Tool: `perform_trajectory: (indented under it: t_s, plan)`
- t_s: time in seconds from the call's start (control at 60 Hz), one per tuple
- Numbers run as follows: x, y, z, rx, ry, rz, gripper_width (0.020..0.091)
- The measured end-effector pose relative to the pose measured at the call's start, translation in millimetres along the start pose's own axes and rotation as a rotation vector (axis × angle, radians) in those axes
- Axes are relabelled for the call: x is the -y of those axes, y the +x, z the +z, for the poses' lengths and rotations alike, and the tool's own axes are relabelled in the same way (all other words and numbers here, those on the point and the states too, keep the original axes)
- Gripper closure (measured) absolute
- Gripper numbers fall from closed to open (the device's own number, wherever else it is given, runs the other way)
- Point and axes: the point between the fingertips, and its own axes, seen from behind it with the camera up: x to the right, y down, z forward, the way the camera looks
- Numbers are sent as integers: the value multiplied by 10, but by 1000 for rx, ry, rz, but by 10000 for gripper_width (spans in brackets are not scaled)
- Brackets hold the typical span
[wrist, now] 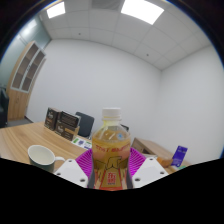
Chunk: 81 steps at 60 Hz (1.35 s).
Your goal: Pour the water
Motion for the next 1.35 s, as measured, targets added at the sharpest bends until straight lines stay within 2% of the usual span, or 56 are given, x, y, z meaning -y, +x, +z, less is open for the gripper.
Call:
perform_trajectory:
  t_s: [0.067,0.117,0.133,0.233,0.3,0.4,0.55,0.667,0.7,0.733,0.75,0.783,0.933,1.2,1.35]
  plan:
    - [-261,-34,10,72,-106,199,664]
    - [-562,-258,80,79,-119,323,664]
    - [-474,-73,61,103,-140,308,664]
    - [-789,-143,76,98,-188,373,660]
    - [-939,-127,117,80,-194,340,659]
    - [-936,-112,141,67,-161,341,657]
    - [-934,-110,153,78,-163,348,615]
    - [-945,-130,135,87,-189,331,489]
    - [-978,-153,94,105,-215,330,396]
    - [-982,-182,54,126,-238,345,268]
    - [-971,-188,32,137,-245,356,246]
    - [-922,-209,-30,164,-246,374,277]
    - [-713,-62,-460,177,-222,338,265]
    - [-441,118,-1612,221,-175,384,267]
    - [-310,119,-1986,262,-149,380,266]
